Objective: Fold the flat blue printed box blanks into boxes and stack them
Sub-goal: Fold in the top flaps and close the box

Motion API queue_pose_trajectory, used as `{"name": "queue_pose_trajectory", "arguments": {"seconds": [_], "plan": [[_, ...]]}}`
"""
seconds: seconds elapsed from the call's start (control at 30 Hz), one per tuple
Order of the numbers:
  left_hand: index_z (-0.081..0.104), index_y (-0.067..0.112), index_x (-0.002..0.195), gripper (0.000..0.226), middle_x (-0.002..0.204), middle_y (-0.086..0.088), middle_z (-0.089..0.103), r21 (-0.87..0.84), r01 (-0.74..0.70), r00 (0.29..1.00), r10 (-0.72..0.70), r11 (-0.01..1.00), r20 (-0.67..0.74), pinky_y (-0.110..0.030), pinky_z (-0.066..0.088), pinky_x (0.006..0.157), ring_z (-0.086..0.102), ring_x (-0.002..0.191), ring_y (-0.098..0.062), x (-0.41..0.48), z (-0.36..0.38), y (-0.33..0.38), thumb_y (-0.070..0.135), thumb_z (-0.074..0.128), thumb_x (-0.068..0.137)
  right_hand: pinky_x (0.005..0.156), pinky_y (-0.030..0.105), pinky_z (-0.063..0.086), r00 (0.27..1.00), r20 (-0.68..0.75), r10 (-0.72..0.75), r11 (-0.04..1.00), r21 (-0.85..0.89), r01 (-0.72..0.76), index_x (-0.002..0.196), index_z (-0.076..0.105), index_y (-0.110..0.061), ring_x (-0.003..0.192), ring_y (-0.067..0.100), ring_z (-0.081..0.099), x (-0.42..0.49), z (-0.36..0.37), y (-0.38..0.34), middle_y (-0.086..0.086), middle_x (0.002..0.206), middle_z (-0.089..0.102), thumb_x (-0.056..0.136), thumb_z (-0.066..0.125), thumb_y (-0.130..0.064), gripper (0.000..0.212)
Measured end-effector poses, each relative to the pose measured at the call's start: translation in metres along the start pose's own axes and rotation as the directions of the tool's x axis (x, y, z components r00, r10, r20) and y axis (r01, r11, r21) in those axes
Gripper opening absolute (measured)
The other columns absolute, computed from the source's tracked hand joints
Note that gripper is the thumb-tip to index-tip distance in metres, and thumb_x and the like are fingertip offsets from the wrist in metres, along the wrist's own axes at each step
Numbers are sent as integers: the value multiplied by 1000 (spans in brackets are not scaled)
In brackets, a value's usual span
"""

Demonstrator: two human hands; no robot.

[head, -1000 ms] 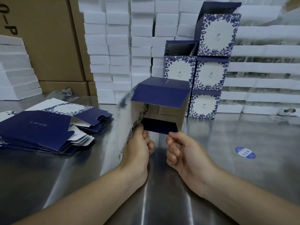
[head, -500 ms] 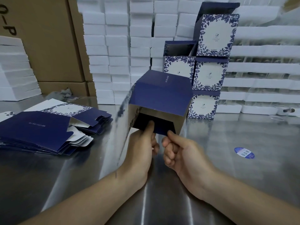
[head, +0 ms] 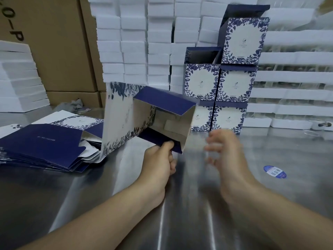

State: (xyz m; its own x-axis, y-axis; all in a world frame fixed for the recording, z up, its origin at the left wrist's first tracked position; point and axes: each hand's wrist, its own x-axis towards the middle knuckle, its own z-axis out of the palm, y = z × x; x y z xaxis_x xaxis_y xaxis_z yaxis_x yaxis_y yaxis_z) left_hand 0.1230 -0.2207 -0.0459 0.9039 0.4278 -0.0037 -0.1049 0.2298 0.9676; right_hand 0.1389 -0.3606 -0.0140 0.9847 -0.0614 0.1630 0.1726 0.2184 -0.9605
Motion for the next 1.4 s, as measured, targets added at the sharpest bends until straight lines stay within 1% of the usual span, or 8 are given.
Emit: {"name": "queue_pose_trajectory", "arguments": {"seconds": [0.2,0.53,0.63,0.77,0.87,1.03,1.23,1.4], "plan": [[35,20,64,42,52,2,32,147,-51,998,45,988,42,-34,28,57,31,49,-17,-5,1,-1,20,57,100,95,23,49,878,177,-445,877,-113,467,112,72,-34,109,-5,65,17,-7,-56,-25,112,73,90,49,-71,49],[49,18,63,29,70,-8,49,333,-334,941,334,882,57,-39,38,71,45,70,-18,-16,-2,3,35,47,88,94,29,55,758,378,-532,603,-460,652,123,65,-29,114,5,63,18,-8,-43,-11,121,66,85,82,-33,42],[48,0,75,37,69,-20,42,229,-381,920,391,896,-1,-40,35,66,38,68,-20,-12,-4,3,34,52,87,71,19,48,797,330,-506,617,-508,602,99,59,-29,86,4,62,24,-13,-40,-10,95,67,76,74,-49,34],[34,11,69,34,65,-10,28,208,-466,880,474,860,13,-32,26,56,27,63,-18,-11,-4,10,26,54,91,62,37,40,855,303,-420,663,-541,517,81,56,-6,67,20,41,35,-22,-35,19,78,63,67,53,-61,57],[38,1,66,42,66,-15,28,221,-495,866,498,840,48,-33,25,59,29,65,-18,-7,-6,8,28,59,91,55,40,33,841,327,-431,528,-664,529,64,48,-12,56,23,38,39,-27,-31,3,54,46,86,49,-76,68],[37,18,77,48,67,7,33,255,-632,768,636,731,80,-21,31,56,30,61,-10,-14,-4,9,42,73,97,56,35,17,907,145,-394,690,-605,397,59,25,-16,50,13,20,52,-34,-23,-7,50,23,102,53,-46,60],[42,46,132,65,129,24,52,240,-670,739,661,702,129,-28,46,93,56,124,-10,-27,0,9,68,73,79,43,23,37,999,-45,-26,977,-212,16,79,57,-15,45,14,45,43,-23,-12,-3,56,55,105,55,-48,41],[30,49,157,93,158,25,39,187,-612,787,569,768,238,-33,48,110,43,145,1,-27,1,5,67,76,79,52,24,37,935,292,202,978,-1,-211,86,70,-17,48,8,47,14,-10,-6,-3,63,62,96,67,-55,39]]}}
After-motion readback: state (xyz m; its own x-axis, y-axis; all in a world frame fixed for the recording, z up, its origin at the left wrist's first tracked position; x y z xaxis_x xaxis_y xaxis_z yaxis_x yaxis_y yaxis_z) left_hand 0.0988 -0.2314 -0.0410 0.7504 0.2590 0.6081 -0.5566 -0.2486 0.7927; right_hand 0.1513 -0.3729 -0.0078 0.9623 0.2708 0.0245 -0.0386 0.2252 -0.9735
